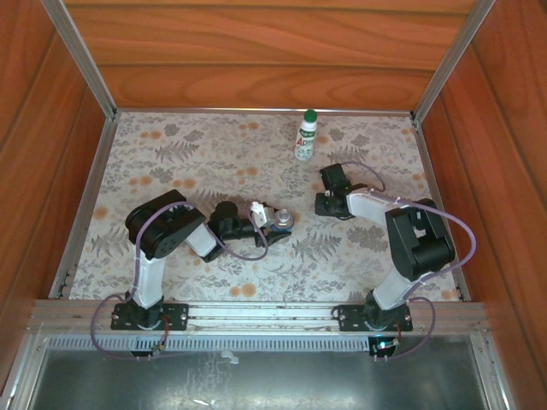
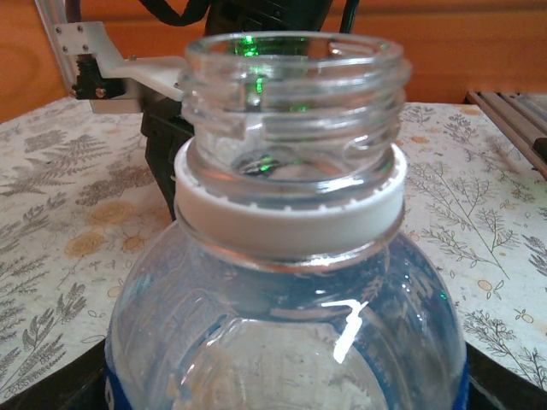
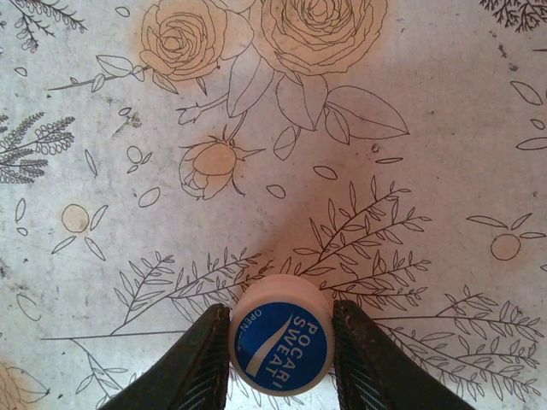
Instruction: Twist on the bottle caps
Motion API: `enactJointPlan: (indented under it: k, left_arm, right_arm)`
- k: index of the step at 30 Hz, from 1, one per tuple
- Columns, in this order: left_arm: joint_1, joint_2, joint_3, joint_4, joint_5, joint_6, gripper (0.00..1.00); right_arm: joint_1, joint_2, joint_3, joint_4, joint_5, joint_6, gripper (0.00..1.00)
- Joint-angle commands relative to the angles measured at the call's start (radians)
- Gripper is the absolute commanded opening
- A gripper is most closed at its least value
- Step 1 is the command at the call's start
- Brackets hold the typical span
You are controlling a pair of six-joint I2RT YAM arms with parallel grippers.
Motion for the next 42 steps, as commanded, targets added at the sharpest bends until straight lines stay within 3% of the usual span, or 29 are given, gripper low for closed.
enactJointPlan:
  k: [1,9,22,30,42]
  left_arm:
    - [-0.006,0.018,0.015,0.026,0.022,-0.004,0.65]
    - [-0.004,0.03,0.022,0.026,0.023,-0.009,0.65]
    - [-0.001,0.048,0.035,0.026,0.028,-0.016,0.65]
    - [-0.002,0.051,0.035,0.026,0.028,-0.013,0.65]
    - [-0.001,0.054,0.038,0.026,0.03,-0.015,0.65]
  right_arm:
    - [-0.006,-0.05,0.016,-0.072,-0.018,-0.012,0.35]
    - [0.028,-0.203,0.028,-0.193,-0.069,-0.034,0.35]
    - [0.184,-0.343,0.199,-0.442,-0.071,-0.045,0.36]
    - [0.294,-0.365,0.315,-0.552,-0.06,-0.048,0.37]
    - [0.422,-0.308,0.383,-0.549,-0.082,-0.038,0.37]
